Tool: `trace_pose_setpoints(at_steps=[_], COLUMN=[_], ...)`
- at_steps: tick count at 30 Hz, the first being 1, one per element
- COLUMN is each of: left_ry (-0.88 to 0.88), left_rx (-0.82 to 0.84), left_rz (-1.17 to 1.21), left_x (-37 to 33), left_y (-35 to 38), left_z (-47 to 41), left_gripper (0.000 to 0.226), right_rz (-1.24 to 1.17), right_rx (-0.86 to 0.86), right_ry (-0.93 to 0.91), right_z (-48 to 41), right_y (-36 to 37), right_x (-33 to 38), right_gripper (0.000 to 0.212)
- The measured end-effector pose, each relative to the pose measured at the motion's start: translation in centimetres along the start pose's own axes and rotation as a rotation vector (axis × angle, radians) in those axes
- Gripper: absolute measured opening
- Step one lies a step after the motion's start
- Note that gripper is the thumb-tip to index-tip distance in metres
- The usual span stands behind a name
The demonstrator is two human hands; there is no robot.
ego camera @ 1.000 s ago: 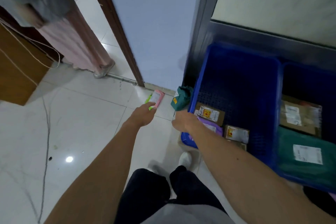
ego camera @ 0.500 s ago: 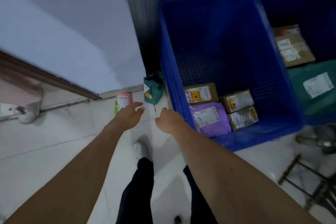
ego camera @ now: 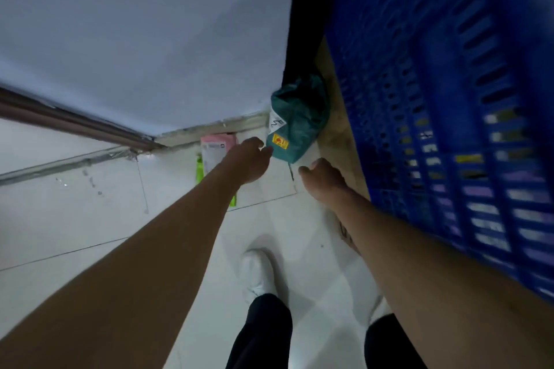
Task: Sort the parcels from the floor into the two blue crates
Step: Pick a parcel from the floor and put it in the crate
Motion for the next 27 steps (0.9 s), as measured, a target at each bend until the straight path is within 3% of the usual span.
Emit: trace_pose_setpoints(at_steps=[8, 12, 24, 27], left_ry=[0.032, 0.043, -0.026, -0.028], left_rx=[-0.064, -0.073, -0.059, -0.058], left_rz=[0.220, 0.411, 0.418, 0.394], left_x=[-1.0, -1.7, -2.5, -3.1], left_y=[2.7, 3.4, 3.1, 2.4], left_z=[-9.3, -11.8, -7.6, -4.3], left_gripper=[0.052, 0.036, 0.038, 0.036], right_rz=[-0.364, -0.392, -0.502, -0.424], right_rx=[-0.067, -0.061, -0.020, -0.051], right_ry=[-0.011, 0.018, 0.074, 0.063], right_z=[-11.3, -12.7, -8.9, -5.7], right_y=[-0.4, 0.1, 0.3, -0.7], right_x=[0.9, 1.2, 1.8, 1.9], right_gripper=[0.051, 0.057, 0.042, 0.043])
Point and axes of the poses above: each hand's wrist, its own z-axis away from the middle knuckle, its own y-axis out of the palm, x = y × z, the point moved 7 cm from there along -z, towards the middle knuckle, and after that the axes turned 4 degrees about -z, right-handed, at the moved point
